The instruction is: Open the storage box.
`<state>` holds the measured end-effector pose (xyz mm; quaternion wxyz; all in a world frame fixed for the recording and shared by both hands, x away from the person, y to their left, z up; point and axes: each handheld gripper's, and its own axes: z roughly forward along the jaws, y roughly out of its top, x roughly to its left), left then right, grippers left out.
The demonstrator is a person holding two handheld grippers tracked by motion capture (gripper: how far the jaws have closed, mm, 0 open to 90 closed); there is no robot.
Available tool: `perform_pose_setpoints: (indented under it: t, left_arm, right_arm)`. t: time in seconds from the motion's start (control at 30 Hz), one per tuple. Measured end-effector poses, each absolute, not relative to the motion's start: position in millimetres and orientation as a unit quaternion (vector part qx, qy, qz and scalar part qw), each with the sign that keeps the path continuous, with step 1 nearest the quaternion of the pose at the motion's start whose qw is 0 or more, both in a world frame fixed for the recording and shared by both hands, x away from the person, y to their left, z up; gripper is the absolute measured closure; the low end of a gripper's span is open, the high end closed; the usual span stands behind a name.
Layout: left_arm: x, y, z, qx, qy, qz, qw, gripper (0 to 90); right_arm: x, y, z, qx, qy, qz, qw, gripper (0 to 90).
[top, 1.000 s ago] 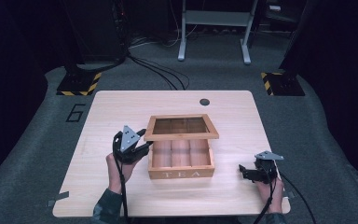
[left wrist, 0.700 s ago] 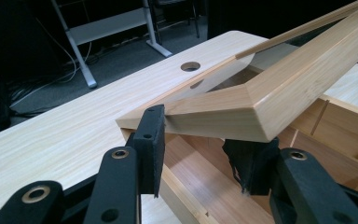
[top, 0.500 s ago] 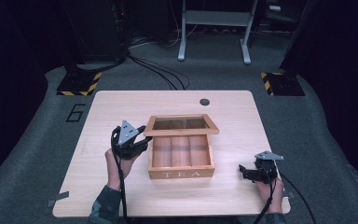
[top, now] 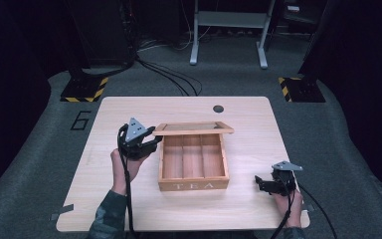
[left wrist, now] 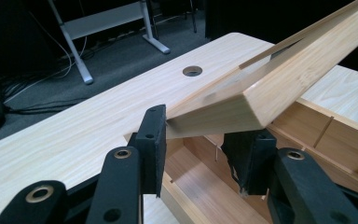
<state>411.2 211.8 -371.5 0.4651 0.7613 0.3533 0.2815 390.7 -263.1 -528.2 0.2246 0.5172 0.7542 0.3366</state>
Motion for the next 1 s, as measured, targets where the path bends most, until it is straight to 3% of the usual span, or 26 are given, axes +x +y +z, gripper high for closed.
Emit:
perform_pose_setpoints:
  t: [1.0]
  left_arm:
    - [462,215,-331,0.776,0.352,0.260,0.454,62.1]
  right_arm:
    - [391,-263,-528,0.518,0.754,0.337,0.223,13.3]
